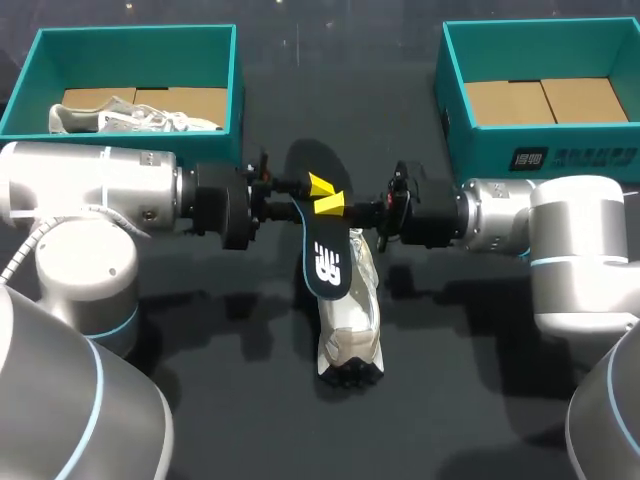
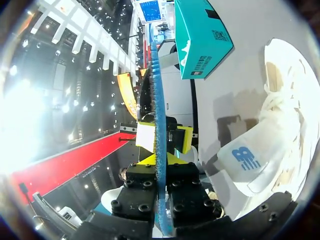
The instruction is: Take the shoe out of the shoebox, open the shoe tongue, remove and reinsert the insole, then place the shoe into the shoebox
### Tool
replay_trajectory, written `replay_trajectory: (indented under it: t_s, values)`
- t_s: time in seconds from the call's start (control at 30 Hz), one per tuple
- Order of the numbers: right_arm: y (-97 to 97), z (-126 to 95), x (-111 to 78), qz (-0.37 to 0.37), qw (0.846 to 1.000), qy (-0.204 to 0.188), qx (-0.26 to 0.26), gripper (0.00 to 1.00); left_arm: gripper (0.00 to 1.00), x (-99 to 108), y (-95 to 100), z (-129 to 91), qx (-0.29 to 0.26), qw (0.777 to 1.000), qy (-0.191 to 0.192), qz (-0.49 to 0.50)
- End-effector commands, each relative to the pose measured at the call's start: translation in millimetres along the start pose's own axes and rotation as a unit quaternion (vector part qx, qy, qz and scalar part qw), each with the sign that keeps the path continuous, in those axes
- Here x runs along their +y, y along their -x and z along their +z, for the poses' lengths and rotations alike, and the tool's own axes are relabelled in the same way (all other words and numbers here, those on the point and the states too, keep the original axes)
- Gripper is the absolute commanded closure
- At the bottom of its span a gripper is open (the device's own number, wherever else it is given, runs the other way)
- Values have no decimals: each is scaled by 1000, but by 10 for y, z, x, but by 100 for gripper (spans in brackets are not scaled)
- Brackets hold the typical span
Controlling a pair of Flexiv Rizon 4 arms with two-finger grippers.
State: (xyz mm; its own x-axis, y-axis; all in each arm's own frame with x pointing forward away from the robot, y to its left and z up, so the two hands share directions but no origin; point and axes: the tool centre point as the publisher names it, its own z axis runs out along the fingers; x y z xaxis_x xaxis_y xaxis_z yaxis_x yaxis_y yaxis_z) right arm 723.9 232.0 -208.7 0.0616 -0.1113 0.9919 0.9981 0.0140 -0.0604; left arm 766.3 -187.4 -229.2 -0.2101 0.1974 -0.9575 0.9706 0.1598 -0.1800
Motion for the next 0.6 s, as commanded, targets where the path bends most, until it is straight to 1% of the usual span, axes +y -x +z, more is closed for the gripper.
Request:
replay_trajectory:
  t_s: [0.03, 0.17, 0.2, 0.23, 0.27, 0.3, 0.43, 0.5, 0.57, 0.6]
  values:
    - [11, -5, -5, 1, 1000, -1, 0, 100, 100, -8, -12, 33, 0, 1000, 3, 0]
    - [14, -15, 5, 3, 1000, -1, 2, 100, 100, -11, -19, 36, -1, 1000, 3, -1]
    - [13, -20, 6, 3, 1000, -2, 3, 98, 100, -14, -21, 33, -2, 1000, 3, 0]
    - [14, -33, 7, 3, 1000, -1, 4, 78, 100, -16, -21, 26, -2, 1000, 4, 0]
    - [18, -57, 5, 4, 1000, 1, 4, 36, 100, -17, -21, 15, -3, 1000, 7, 1]
    - [21, -96, -1, 3, 1000, 3, 6, 0, 100, -18, -20, 1, -4, 1000, 8, 2]
    - [24, -320, -41, -3, 1000, 11, 11, 0, 100, -23, -17, -80, -5, 1000, 14, 5]
    - [27, -424, -45, -4, 1000, 14, 5, 0, 100, -29, -18, -125, -5, 1000, 15, 5]
    - [13, -533, -54, -14, 1000, 3, 1, 0, 100, -48, -16, -171, -6, 1000, 16, 6]
    - [10, -583, -53, -23, 1000, -9, -13, 0, 100, -59, -14, -190, -7, 1000, 16, 6]
